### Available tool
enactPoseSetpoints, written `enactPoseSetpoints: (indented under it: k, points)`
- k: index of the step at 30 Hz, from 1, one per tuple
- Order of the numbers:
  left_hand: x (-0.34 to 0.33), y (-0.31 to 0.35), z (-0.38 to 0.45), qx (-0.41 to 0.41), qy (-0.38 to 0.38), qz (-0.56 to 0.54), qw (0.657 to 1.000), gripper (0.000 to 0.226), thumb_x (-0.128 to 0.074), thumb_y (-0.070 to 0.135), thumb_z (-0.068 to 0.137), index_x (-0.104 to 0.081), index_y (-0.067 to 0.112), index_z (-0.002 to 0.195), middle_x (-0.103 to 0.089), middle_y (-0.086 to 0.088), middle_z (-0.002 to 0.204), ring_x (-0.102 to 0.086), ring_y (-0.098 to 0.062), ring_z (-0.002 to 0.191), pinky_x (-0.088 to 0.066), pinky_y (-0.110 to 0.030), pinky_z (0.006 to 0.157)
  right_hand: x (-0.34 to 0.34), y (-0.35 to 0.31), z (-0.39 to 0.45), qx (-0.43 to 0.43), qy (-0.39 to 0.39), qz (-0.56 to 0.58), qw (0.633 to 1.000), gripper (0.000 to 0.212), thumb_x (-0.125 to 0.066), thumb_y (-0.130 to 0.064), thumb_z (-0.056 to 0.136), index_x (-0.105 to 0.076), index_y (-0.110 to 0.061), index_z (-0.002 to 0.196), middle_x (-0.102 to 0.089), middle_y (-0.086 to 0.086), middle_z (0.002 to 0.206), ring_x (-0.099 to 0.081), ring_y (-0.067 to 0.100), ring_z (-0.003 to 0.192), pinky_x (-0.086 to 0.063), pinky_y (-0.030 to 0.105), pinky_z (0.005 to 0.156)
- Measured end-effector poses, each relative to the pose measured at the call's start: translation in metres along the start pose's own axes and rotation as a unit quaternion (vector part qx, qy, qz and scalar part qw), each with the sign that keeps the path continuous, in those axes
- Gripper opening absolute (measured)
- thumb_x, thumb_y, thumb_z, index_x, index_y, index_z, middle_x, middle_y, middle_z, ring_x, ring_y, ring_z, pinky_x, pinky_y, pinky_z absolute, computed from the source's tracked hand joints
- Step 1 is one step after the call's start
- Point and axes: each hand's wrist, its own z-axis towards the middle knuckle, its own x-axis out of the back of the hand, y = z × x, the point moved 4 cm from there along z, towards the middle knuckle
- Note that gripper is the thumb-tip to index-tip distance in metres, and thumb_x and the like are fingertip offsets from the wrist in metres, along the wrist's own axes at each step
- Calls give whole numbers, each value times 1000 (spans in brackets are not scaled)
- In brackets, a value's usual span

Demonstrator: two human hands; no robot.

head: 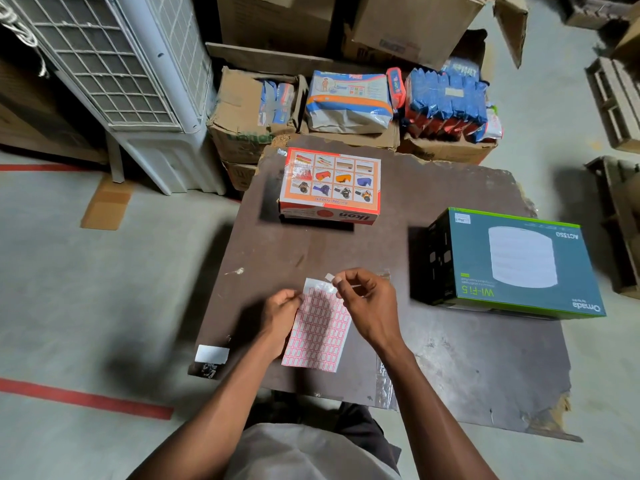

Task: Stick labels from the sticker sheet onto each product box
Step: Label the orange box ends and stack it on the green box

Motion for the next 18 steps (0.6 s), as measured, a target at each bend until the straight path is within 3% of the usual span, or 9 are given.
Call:
enactPoseSetpoints:
  k: [3, 9, 12, 13, 15, 18]
  points:
    - [1, -26, 14, 37, 26, 54, 998, 12, -62, 8, 93, -73, 10, 89, -76, -13, 87, -61, -21, 78, -49, -33, 71, -1, 5, -1, -11, -3, 9, 1000, 10, -72, -21, 94, -77, -17, 86, -76, -4, 79, -71, 15, 75, -57, 30, 69]
    - [4, -38, 21, 31, 12, 163, 986, 10, -69, 4, 92, -72, 3, 101, -74, -10, 94, -66, -23, 87, -53, -31, 80, 0, 15, -2, -14, 0, -8, 1000, 10, -72, -25, 95, -78, -20, 89, -76, -5, 83, -72, 20, 77, -62, 41, 73]
    - [8, -29, 25, -30, 40, 258, 965, 29, -76, 13, 86, -72, 13, 115, -75, -3, 105, -70, -20, 97, -55, -33, 91, 0, 17, -3, -11, 4, -20, 1000, 11, -71, -29, 96, -78, -21, 92, -76, -8, 86, -71, 16, 79, -63, 39, 74]
    - [7, -21, 22, -56, 49, 265, 961, 26, -76, 18, 86, -72, 17, 112, -76, -1, 104, -71, -19, 94, -56, -34, 89, 1, 17, -3, -11, 5, -24, 1000, 11, -71, -29, 96, -78, -22, 93, -76, -9, 86, -71, 15, 79, -63, 38, 74]
    - [-1, 1, 6, -60, 18, 200, 978, 7, -71, 26, 93, -74, 21, 96, -77, -1, 94, -69, -20, 83, -56, -32, 76, 1, 19, -2, -7, 7, -30, 999, 11, -70, -30, 97, -78, -22, 95, -76, -10, 87, -71, 13, 79, -63, 37, 73]
    - [-16, 28, -22, 15, -57, 20, 998, 27, -66, 36, 96, -75, 10, 94, -73, -5, 80, -62, -17, 72, -48, -29, 66, -1, 20, -4, 15, 9, -51, 999, 11, -70, -29, 97, -78, -22, 100, -76, -12, 89, -71, 8, 79, -63, 35, 73]
